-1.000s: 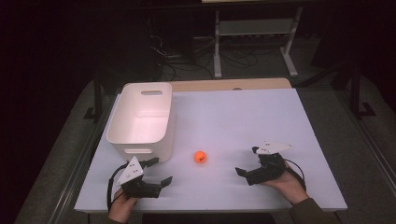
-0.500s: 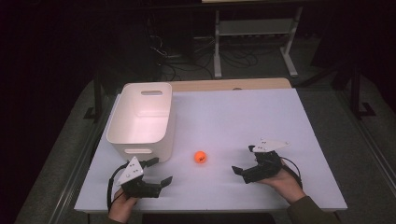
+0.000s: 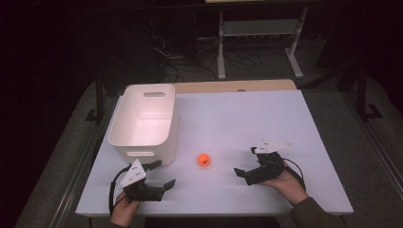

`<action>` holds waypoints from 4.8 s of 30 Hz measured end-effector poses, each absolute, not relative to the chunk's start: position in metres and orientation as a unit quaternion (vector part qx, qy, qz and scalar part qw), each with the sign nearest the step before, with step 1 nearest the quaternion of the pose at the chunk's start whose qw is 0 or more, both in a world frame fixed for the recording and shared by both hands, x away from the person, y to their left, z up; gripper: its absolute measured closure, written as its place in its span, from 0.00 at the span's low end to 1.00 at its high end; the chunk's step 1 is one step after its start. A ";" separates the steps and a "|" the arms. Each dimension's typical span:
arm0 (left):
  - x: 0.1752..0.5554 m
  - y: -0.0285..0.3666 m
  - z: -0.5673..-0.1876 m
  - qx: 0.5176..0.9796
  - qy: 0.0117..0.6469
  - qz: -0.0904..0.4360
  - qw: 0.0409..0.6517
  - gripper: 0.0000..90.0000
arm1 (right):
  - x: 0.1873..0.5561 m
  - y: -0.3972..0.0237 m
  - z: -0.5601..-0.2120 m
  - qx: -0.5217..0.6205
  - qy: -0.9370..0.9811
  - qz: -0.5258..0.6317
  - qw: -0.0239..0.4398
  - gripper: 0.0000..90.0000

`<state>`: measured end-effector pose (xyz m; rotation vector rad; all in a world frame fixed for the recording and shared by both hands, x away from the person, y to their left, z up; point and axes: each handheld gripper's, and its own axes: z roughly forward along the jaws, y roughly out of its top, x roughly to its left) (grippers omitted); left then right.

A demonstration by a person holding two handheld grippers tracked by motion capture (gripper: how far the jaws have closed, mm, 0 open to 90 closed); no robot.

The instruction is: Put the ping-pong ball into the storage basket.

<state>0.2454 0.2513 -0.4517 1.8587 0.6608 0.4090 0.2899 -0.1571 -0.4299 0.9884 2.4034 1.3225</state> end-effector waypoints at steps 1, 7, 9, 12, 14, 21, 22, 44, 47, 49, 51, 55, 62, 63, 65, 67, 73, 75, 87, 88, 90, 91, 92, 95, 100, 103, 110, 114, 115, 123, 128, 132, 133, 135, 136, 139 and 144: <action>0.245 0.251 -0.452 0.780 0.277 0.172 0.534 0.16 | 0.290 -0.157 -0.430 0.336 0.819 0.451 0.112 0.00; 0.245 0.251 -0.452 0.780 0.277 0.172 0.534 0.16 | 0.292 -0.154 -0.430 0.335 0.821 0.449 0.112 0.00; 0.245 0.251 -0.452 0.780 0.277 0.172 0.534 0.16 | 0.293 -0.154 -0.430 0.335 0.821 0.449 0.112 0.00; 0.245 0.251 -0.452 0.780 0.277 0.172 0.534 0.16 | 0.294 -0.153 -0.429 0.333 0.821 0.449 0.113 0.00; 0.245 0.251 -0.452 0.780 0.277 0.172 0.534 0.16 | 0.295 -0.152 -0.429 0.332 0.821 0.450 0.112 0.00; 0.245 0.252 -0.452 0.779 0.278 0.171 0.535 0.16 | 0.298 -0.148 -0.427 0.329 0.823 0.450 0.112 0.00; 0.245 0.252 -0.452 0.779 0.278 0.171 0.535 0.16 | 0.298 -0.148 -0.426 0.327 0.824 0.449 0.112 0.00; 0.245 0.252 -0.452 0.780 0.277 0.172 0.535 0.16 | 0.305 -0.138 -0.423 0.317 0.826 0.452 0.112 0.00; 0.245 0.252 -0.452 0.779 0.277 0.172 0.535 0.16 | 0.306 -0.137 -0.423 0.317 0.826 0.452 0.111 0.00; 0.245 0.252 -0.452 0.780 0.277 0.172 0.534 0.16 | 0.306 -0.135 -0.423 0.315 0.827 0.453 0.111 0.00; 0.245 0.252 -0.452 0.780 0.277 0.172 0.534 0.16 | 0.307 -0.134 -0.422 0.314 0.827 0.453 0.110 0.00; 0.245 0.252 -0.452 0.780 0.277 0.172 0.534 0.16 | 0.308 -0.131 -0.422 0.311 0.828 0.453 0.110 0.00; 0.245 0.252 -0.452 0.779 0.278 0.172 0.535 0.16 | 0.311 -0.126 -0.421 0.307 0.830 0.453 0.109 0.00; 0.245 0.252 -0.452 0.779 0.278 0.172 0.535 0.16 | 0.311 -0.125 -0.421 0.306 0.831 0.452 0.109 0.00; 0.245 0.252 -0.452 0.779 0.278 0.172 0.535 0.16 | 0.312 -0.124 -0.421 0.304 0.831 0.453 0.108 0.00; 0.245 0.252 -0.452 0.779 0.278 0.172 0.535 0.16 | 0.313 -0.122 -0.422 0.304 0.831 0.453 0.107 0.00; 0.245 0.252 -0.452 0.780 0.277 0.172 0.535 0.16 | 0.314 -0.119 -0.423 0.301 0.834 0.451 0.105 0.00; 0.245 0.252 -0.452 0.780 0.277 0.172 0.535 0.16 | 0.314 -0.118 -0.423 0.301 0.834 0.451 0.104 0.00; 0.245 0.252 -0.452 0.779 0.278 0.171 0.535 0.16 | 0.318 -0.112 -0.422 0.298 0.834 0.454 0.100 0.00; 0.245 0.252 -0.452 0.779 0.278 0.171 0.535 0.16 | 0.318 -0.112 -0.422 0.298 0.834 0.454 0.100 0.00; 0.245 0.252 -0.452 0.779 0.278 0.171 0.536 0.16 | 0.319 -0.111 -0.422 0.298 0.834 0.454 0.099 0.00; 0.245 0.252 -0.452 0.779 0.278 0.171 0.536 0.16 | 0.319 -0.111 -0.422 0.297 0.834 0.454 0.099 0.00; 0.245 0.252 -0.452 0.778 0.278 0.171 0.536 0.16 | 0.319 -0.110 -0.422 0.298 0.834 0.454 0.099 0.00; 0.245 0.252 -0.452 0.778 0.279 0.171 0.536 0.16 | 0.320 -0.109 -0.422 0.297 0.834 0.454 0.099 0.00; 0.245 0.252 -0.452 0.778 0.278 0.171 0.536 0.16 | 0.321 -0.107 -0.422 0.294 0.835 0.455 0.099 0.00; 0.245 0.252 -0.452 0.778 0.279 0.171 0.536 0.16 | 0.322 -0.105 -0.422 0.293 0.836 0.454 0.097 0.00; 0.245 0.252 -0.452 0.778 0.278 0.172 0.536 0.16 | 0.324 -0.103 -0.420 0.293 0.834 0.457 0.097 0.00; 0.245 0.252 -0.452 0.778 0.279 0.172 0.536 0.16 | 0.325 -0.102 -0.419 0.291 0.834 0.459 0.098 0.00; 0.245 0.252 -0.452 0.778 0.278 0.172 0.536 0.16 | 0.326 -0.102 -0.418 0.291 0.833 0.459 0.097 0.00; 0.245 0.252 -0.452 0.778 0.279 0.171 0.536 0.16 | 0.328 -0.099 -0.417 0.288 0.834 0.461 0.098 0.00; 0.245 0.252 -0.452 0.779 0.278 0.172 0.535 0.16 | 0.329 -0.096 -0.416 0.285 0.835 0.461 0.098 0.00; 0.245 0.252 -0.452 0.778 0.278 0.171 0.536 0.16 | 0.330 -0.093 -0.416 0.284 0.834 0.462 0.098 0.00; 0.245 0.252 -0.452 0.778 0.278 0.171 0.536 0.16 | 0.330 -0.092 -0.416 0.285 0.834 0.462 0.097 0.00; 0.245 0.252 -0.452 0.779 0.278 0.172 0.535 0.16 | 0.330 -0.091 -0.416 0.283 0.835 0.462 0.096 0.00; 0.245 0.252 -0.451 0.779 0.277 0.172 0.535 0.16 | 0.331 -0.091 -0.416 0.283 0.835 0.462 0.097 0.00; 0.245 0.252 -0.452 0.779 0.277 0.172 0.535 0.16 | 0.331 -0.089 -0.416 0.280 0.836 0.462 0.097 0.00; 0.245 0.252 -0.452 0.779 0.277 0.172 0.535 0.16 | 0.332 -0.086 -0.415 0.279 0.836 0.462 0.096 0.00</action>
